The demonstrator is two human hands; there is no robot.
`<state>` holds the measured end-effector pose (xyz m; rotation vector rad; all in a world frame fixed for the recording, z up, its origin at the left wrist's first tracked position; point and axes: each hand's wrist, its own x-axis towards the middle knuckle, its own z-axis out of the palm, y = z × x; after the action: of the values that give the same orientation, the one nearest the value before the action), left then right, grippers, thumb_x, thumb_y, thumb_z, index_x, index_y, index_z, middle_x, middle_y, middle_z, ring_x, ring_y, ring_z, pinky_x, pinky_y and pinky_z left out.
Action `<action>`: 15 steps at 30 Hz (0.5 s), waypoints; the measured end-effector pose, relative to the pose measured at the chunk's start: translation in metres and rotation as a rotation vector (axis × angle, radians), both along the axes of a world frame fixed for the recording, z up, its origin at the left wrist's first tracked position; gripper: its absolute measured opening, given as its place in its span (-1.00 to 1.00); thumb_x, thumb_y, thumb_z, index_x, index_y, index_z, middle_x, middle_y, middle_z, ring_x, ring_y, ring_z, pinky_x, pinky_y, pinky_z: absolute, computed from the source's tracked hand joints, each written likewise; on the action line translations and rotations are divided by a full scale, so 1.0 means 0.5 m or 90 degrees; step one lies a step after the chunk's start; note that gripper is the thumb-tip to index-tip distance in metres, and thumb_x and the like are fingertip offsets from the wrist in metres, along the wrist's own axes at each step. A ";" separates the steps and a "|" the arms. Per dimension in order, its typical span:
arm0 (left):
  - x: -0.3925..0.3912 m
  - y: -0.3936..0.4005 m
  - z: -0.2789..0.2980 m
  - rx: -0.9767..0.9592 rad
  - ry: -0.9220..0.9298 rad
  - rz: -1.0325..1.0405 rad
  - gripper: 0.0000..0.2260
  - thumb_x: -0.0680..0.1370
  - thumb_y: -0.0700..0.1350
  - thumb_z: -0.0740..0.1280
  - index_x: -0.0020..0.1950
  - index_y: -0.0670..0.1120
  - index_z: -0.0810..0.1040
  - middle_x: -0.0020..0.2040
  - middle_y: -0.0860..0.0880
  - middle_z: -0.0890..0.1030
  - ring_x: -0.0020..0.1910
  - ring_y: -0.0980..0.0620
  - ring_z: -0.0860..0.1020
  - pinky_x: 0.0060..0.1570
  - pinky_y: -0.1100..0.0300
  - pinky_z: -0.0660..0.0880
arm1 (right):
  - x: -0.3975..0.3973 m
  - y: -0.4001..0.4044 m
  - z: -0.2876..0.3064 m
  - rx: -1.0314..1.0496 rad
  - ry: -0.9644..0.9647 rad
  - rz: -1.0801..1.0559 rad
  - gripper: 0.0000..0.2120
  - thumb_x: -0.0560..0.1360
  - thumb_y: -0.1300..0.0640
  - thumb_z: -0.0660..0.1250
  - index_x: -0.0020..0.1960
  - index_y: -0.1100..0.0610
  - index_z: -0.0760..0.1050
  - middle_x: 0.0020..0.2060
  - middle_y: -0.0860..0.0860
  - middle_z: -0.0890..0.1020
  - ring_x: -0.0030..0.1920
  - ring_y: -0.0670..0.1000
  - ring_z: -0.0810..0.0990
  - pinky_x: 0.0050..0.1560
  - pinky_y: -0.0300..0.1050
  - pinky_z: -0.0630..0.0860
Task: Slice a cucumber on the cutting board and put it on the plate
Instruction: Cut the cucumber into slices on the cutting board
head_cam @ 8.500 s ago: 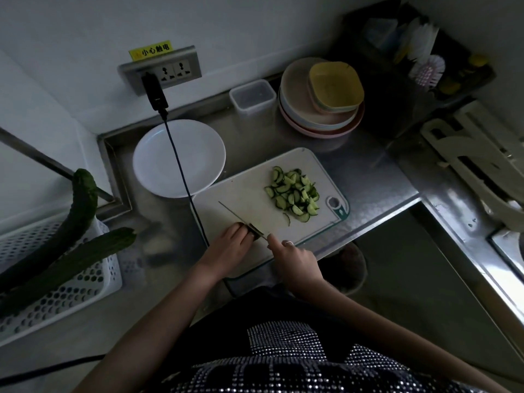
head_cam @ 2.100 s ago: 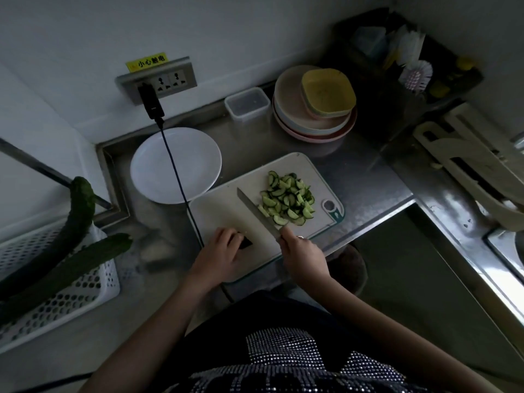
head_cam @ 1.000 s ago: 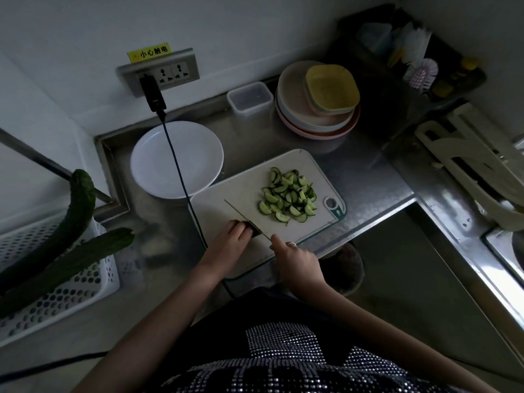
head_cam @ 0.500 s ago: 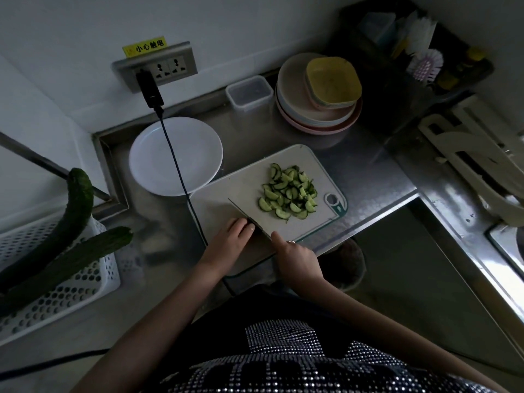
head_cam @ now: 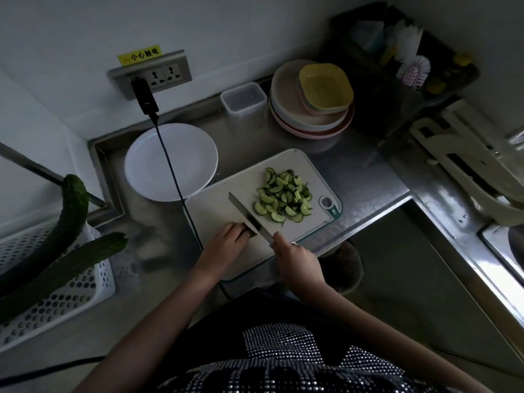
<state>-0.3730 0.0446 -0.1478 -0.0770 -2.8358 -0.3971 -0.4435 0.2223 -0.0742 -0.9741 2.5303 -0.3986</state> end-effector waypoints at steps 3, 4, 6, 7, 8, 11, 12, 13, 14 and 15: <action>0.005 0.000 0.003 -0.017 -0.007 0.003 -0.77 0.43 -0.25 0.17 0.08 -0.20 0.39 -0.06 -0.20 0.57 -0.01 -0.11 0.42 -0.20 0.05 0.58 | 0.002 0.001 -0.005 0.003 -0.021 0.005 -0.83 0.64 -0.01 0.07 0.09 0.09 0.26 -0.15 0.14 0.62 -0.15 0.25 0.60 -0.29 -0.02 0.38; 0.007 0.000 0.002 -0.015 -0.015 0.003 -0.75 0.42 -0.26 0.17 0.09 -0.21 0.42 -0.05 -0.20 0.56 0.00 -0.12 0.42 -0.17 0.05 0.58 | 0.003 0.001 -0.005 0.006 -0.028 0.006 -0.83 0.64 -0.01 0.08 0.09 0.09 0.26 -0.14 0.15 0.62 -0.14 0.25 0.61 -0.28 -0.02 0.39; 0.009 0.000 0.001 -0.020 -0.024 -0.002 -0.72 0.42 -0.27 0.16 0.08 -0.25 0.51 -0.02 -0.20 0.57 0.03 -0.13 0.42 -0.15 0.04 0.58 | 0.004 0.001 -0.007 0.013 -0.033 0.017 -0.84 0.64 -0.01 0.08 0.08 0.08 0.25 -0.12 0.15 0.62 -0.13 0.26 0.61 -0.28 -0.01 0.39; 0.009 -0.002 0.000 -0.027 -0.020 -0.001 -0.71 0.42 -0.27 0.16 0.07 -0.26 0.53 -0.02 -0.20 0.57 0.03 -0.13 0.41 -0.15 0.04 0.59 | 0.005 0.001 -0.007 0.013 -0.032 0.021 -0.84 0.64 -0.01 0.09 0.08 0.08 0.25 -0.12 0.15 0.62 -0.14 0.26 0.61 -0.28 -0.01 0.39; 0.009 -0.003 0.002 -0.029 -0.019 -0.003 -0.72 0.41 -0.27 0.16 0.07 -0.26 0.52 -0.03 -0.20 0.57 0.02 -0.13 0.41 -0.15 0.05 0.59 | 0.006 0.000 -0.006 0.012 -0.031 0.022 -0.85 0.64 0.00 0.09 0.08 0.08 0.25 -0.12 0.15 0.63 -0.14 0.25 0.61 -0.28 -0.01 0.39; 0.010 -0.003 0.001 -0.018 -0.016 -0.005 -0.74 0.42 -0.26 0.17 0.05 -0.25 0.53 -0.02 -0.19 0.55 0.02 -0.13 0.42 -0.15 0.05 0.59 | 0.002 -0.003 -0.005 0.016 -0.028 0.022 -0.84 0.64 0.00 0.09 0.09 0.09 0.25 -0.12 0.16 0.63 -0.14 0.24 0.61 -0.27 -0.01 0.41; 0.011 -0.004 0.000 -0.016 -0.021 0.000 -0.73 0.43 -0.26 0.17 0.05 -0.26 0.56 -0.01 -0.19 0.56 0.03 -0.12 0.42 -0.15 0.03 0.59 | 0.001 -0.004 -0.005 0.020 -0.028 0.025 -0.84 0.64 0.00 0.08 0.10 0.09 0.25 -0.11 0.16 0.63 -0.13 0.24 0.61 -0.26 -0.01 0.41; 0.011 -0.004 -0.001 -0.016 -0.024 0.005 -0.72 0.43 -0.25 0.17 0.05 -0.26 0.58 -0.01 -0.19 0.57 0.03 -0.12 0.42 -0.15 0.03 0.59 | 0.001 -0.005 -0.006 0.023 -0.030 0.028 -0.83 0.64 0.00 0.08 0.11 0.09 0.25 -0.11 0.17 0.63 -0.13 0.24 0.61 -0.26 -0.01 0.40; 0.011 -0.003 -0.001 -0.015 -0.027 0.010 -0.72 0.44 -0.25 0.17 0.04 -0.26 0.59 -0.01 -0.19 0.57 0.03 -0.12 0.42 -0.15 0.03 0.59 | 0.000 -0.005 -0.007 0.025 -0.033 0.031 -0.83 0.64 0.00 0.08 0.11 0.10 0.25 -0.11 0.17 0.62 -0.13 0.24 0.61 -0.26 -0.02 0.40; 0.010 -0.002 -0.001 -0.013 -0.023 0.015 -0.72 0.44 -0.25 0.17 0.03 -0.27 0.60 -0.03 -0.19 0.58 0.02 -0.11 0.41 -0.14 0.04 0.59 | 0.000 -0.005 -0.008 0.026 -0.035 0.033 -0.84 0.64 0.01 0.08 0.11 0.09 0.25 -0.10 0.17 0.62 -0.13 0.24 0.61 -0.26 -0.02 0.40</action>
<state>-0.3679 0.0435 -0.1483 -0.0413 -2.8736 -0.3681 -0.4435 0.2200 -0.0781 -0.9983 2.4494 -0.3522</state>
